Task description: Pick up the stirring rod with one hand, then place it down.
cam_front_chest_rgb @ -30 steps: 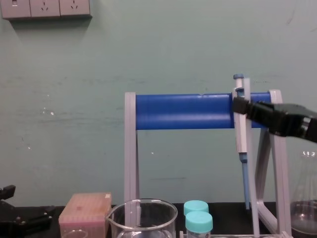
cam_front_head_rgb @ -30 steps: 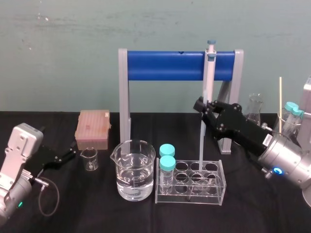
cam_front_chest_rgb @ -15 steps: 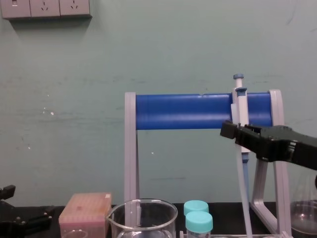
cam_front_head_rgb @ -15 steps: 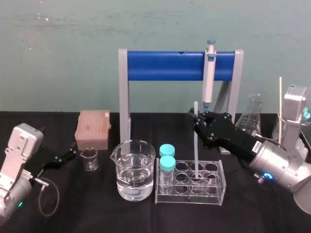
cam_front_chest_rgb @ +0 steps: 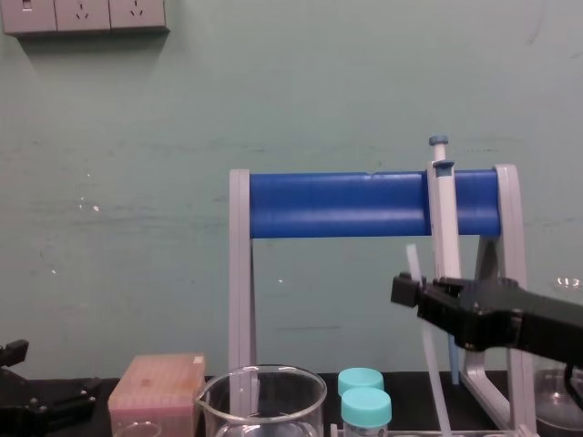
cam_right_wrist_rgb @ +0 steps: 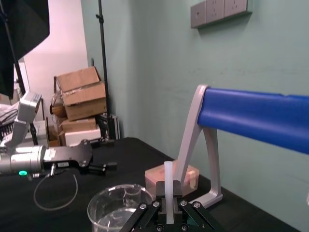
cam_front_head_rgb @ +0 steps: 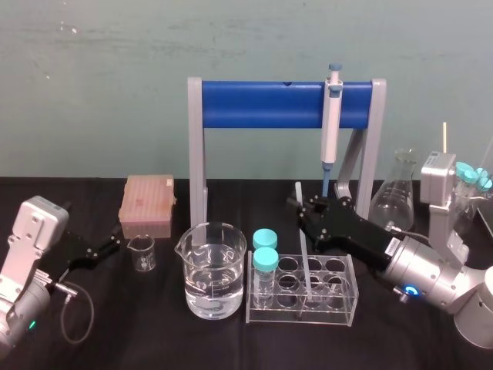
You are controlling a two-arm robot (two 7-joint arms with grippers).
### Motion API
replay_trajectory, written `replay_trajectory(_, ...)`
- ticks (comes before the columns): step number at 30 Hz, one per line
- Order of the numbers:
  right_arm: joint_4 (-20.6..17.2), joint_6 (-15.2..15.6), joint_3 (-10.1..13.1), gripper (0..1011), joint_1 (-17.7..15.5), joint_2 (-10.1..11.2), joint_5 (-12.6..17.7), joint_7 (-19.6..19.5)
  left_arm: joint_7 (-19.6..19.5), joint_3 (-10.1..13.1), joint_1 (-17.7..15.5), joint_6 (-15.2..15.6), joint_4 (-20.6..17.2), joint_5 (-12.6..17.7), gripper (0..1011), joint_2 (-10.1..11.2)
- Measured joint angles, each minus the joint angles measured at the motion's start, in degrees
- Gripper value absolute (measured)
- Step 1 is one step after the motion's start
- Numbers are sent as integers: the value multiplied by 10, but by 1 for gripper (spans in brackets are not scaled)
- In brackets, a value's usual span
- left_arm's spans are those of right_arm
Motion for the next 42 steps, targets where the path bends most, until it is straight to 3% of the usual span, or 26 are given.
replay_trajectory(17, 23, 10, -10, 71, 0, -7, -24, -12, 0, 0, 0, 0, 0, 0, 1000, 0)
replay_trajectory(28, 23, 10, -10, 71, 0, -7, -24, -12, 0, 0, 0, 0, 0, 0, 1000, 0)
replay_trajectory(37, 22, 10, -10, 287, 0, -6, -22, -11, 0, 0, 0, 0, 0, 0, 1000, 0)
replay_trajectory(38, 22, 10, -10, 367, 0, -6, -22, -11, 0, 0, 0, 0, 0, 0, 1000, 0)
replay_trajectory(42, 22, 9, -10, 488, 0, -6, -22, -11, 0, 0, 0, 0, 0, 0, 1000, 0)
